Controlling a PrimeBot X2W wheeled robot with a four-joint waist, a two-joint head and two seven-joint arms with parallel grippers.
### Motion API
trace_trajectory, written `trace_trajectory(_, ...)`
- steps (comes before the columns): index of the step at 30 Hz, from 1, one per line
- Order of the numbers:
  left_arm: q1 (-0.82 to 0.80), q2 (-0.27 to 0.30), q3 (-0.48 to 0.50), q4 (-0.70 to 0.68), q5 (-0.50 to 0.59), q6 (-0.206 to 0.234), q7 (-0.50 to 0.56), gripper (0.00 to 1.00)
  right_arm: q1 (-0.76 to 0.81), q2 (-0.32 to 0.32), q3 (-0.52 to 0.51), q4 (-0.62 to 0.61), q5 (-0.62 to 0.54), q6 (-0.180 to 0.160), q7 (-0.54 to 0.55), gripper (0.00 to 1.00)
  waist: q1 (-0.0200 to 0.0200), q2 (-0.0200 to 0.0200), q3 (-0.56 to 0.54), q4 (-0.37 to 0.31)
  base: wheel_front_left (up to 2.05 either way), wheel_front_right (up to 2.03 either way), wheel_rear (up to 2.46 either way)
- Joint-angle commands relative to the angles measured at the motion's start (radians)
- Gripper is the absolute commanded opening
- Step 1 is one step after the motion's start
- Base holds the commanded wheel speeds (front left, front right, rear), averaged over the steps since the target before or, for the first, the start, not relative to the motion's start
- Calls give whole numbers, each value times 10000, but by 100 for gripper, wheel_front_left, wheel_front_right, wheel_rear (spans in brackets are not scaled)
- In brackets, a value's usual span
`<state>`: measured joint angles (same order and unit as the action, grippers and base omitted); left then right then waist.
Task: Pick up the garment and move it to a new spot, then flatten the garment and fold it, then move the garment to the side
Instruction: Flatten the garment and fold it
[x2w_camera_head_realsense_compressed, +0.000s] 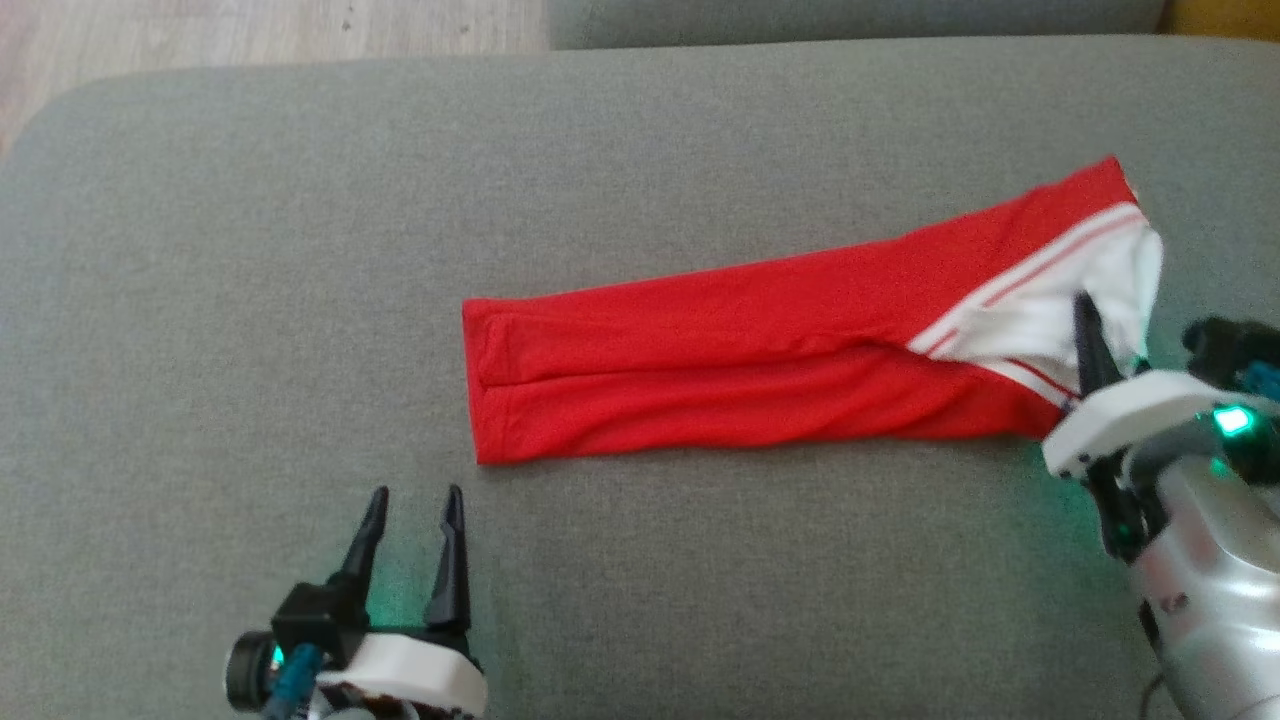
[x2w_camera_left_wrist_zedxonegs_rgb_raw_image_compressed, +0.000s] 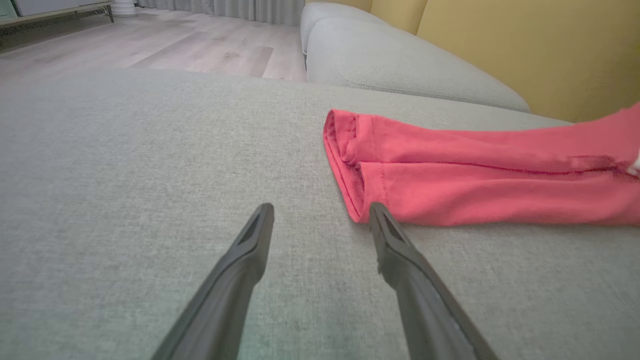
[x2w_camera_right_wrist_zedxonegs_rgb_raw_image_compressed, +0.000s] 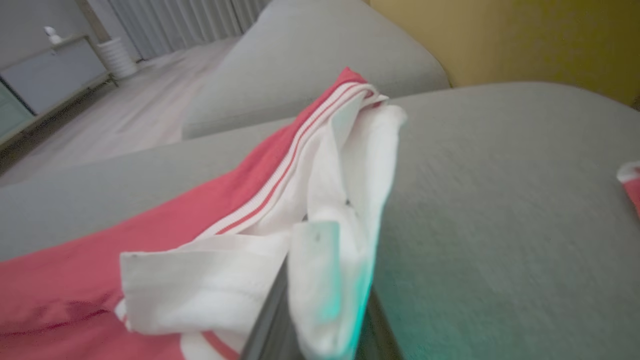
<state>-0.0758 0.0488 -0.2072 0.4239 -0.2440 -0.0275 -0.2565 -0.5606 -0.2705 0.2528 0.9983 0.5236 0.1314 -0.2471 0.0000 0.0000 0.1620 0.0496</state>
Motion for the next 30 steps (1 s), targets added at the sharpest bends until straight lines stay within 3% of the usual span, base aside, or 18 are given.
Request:
trace_trajectory(1, -66, 15, 156, -188, -82, -5, -53, 100, -93, 28, 203, -646, -127, -7, -143, 0, 0, 0, -103, -18, 0, 0, 0)
trace_trajectory(6, -27, 15, -172, -66, -243, -65, -53, 100, 139, 586, 870, -2199, -127, -7, -145, 0, 0, 0, -291, 362, 0, 0, 0)
trace_trajectory(11, -112, 14, -609, -17, -264, -128, -53, 100, 286, 1234, 2075, -2984, 221, -7, -146, 0, 0, 0, -413, 1340, 0, 0, 0)
trace_trajectory(20, -143, 14, -1252, -111, -516, -59, -53, 100, 104, 1603, 3516, -2354, 985, -7, -146, 0, 0, 0, -474, 3406, 0, 0, 0)
trace_trajectory(25, -32, 14, -1220, -138, -620, 2, -53, 100, -179, 1819, 3821, -1724, 1118, -7, -146, 0, 0, 0, -410, 3817, 0, 0, 0)
trace_trajectory(26, -34, 14, -1202, -134, -646, 6, -53, 100, -227, 1864, 3777, -1595, 1143, -7, -146, 35, 0, 0, -406, 3841, 0, 0, 0)
trace_trajectory(27, -54, 14, -1189, -121, -662, 7, -53, 100, -272, 1901, 3723, -1441, 1107, -7, -146, 100, 0, 0, -405, 3850, 0, 0, 0)
trace_trajectory(30, -161, 14, -1087, -145, -677, 59, -53, 100, -347, 2024, 3640, -1360, 963, -7, -146, 100, 0, 0, -422, 3669, 0, 0, 0)
